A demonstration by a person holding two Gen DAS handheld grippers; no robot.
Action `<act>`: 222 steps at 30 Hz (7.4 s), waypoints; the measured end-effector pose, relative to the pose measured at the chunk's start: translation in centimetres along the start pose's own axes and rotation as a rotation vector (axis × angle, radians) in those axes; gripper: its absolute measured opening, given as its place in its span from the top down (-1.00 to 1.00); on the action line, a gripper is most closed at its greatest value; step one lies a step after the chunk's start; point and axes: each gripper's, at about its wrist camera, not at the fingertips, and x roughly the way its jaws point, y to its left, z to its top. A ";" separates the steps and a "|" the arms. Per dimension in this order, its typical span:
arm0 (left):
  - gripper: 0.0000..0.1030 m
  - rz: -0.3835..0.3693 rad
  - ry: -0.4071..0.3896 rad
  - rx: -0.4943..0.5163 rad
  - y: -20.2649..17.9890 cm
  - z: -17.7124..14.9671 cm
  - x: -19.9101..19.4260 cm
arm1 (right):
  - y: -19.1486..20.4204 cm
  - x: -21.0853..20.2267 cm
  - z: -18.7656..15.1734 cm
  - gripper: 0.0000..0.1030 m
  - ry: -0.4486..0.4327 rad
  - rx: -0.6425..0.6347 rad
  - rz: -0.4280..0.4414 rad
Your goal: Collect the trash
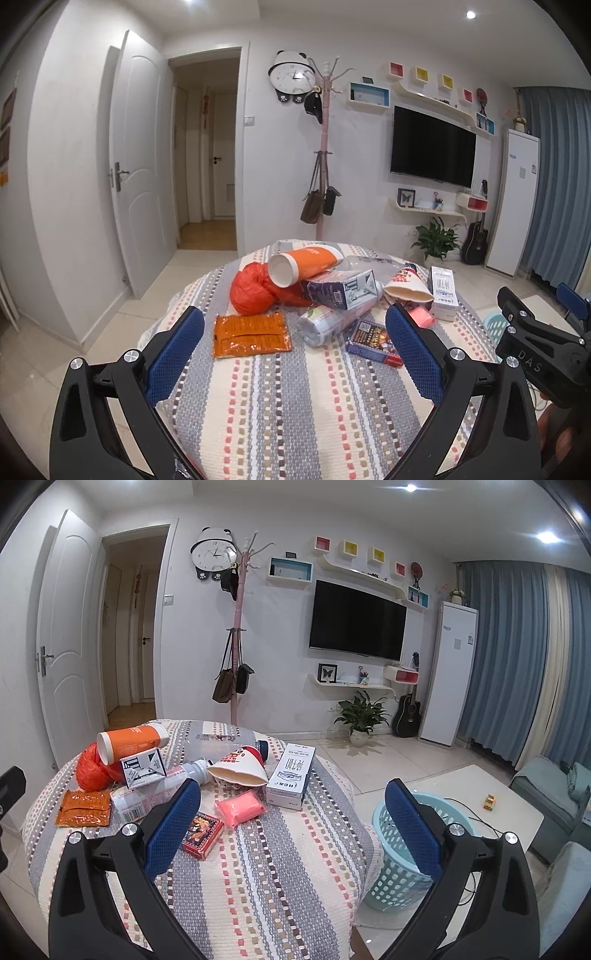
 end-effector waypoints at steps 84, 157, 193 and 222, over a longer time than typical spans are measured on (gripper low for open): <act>-0.26 -0.429 0.525 -0.032 5.5 4.7 30.0 | 14.1 15.4 1.8 -0.67 0.288 -0.142 0.488; -0.20 -0.826 0.705 0.390 -36.4 -8.2 25.4 | -31.2 18.8 -12.8 -0.21 0.575 0.506 -0.245; -0.29 -0.792 0.459 0.211 -24.5 -1.9 18.2 | -22.3 13.8 -5.9 -0.21 0.363 0.324 -0.057; -0.39 -0.402 0.404 -0.162 4.1 -0.2 20.5 | 7.6 17.4 -3.7 -0.45 0.494 -0.105 0.599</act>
